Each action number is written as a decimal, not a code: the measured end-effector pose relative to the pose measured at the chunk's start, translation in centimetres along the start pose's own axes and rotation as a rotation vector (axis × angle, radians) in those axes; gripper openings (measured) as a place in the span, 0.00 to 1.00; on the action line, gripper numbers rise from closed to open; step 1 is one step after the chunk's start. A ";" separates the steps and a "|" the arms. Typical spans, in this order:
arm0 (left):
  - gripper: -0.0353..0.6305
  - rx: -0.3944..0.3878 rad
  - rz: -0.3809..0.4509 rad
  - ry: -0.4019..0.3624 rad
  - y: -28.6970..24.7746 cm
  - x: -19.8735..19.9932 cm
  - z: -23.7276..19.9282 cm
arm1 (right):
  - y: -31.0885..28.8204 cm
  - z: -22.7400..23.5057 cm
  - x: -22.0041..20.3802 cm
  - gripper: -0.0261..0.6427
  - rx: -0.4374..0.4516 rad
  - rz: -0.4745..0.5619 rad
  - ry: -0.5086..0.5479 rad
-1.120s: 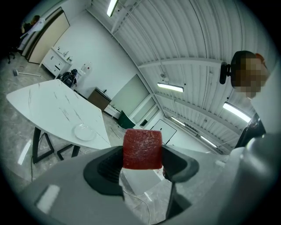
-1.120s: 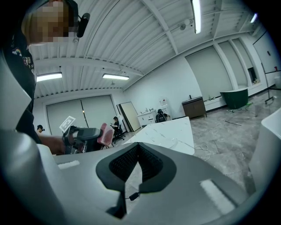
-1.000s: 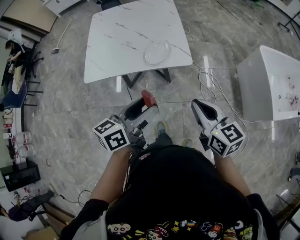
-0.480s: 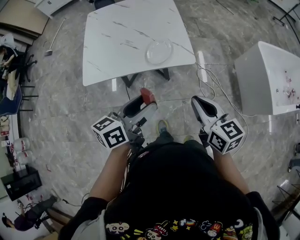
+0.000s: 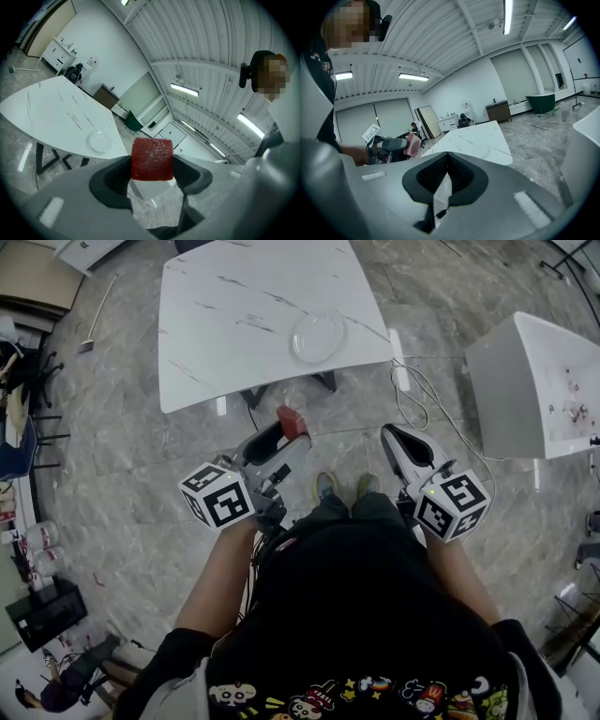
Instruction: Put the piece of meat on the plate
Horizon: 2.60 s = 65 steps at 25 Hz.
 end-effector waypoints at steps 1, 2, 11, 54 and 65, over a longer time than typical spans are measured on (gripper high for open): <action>0.63 0.000 -0.003 0.001 -0.4 0.2 -0.2 | -0.2 0.3 0.1 0.07 0.000 -0.004 0.000; 0.63 0.000 -0.006 0.002 -0.6 0.3 -0.4 | -0.3 0.4 0.2 0.07 0.000 -0.007 0.000; 0.63 0.023 -0.011 0.004 -0.8 0.4 -0.4 | -0.7 0.8 0.3 0.07 0.011 -0.002 -0.007; 0.63 0.357 -0.174 -0.119 -17.9 3.4 -10.5 | -6.6 16.4 5.0 0.07 0.148 -0.068 -0.076; 0.63 0.441 -0.298 -0.182 -23.1 3.2 -15.1 | -5.9 20.3 4.6 0.07 0.121 -0.060 -0.136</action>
Point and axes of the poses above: the fingertips, and each gripper's own axes: y backward along the fingers, z to its right, x out of its top, the point moved 3 cm from there along y, backward along the fingers, and after that the axes turned 7 degrees about x, right-handed, at the moved point
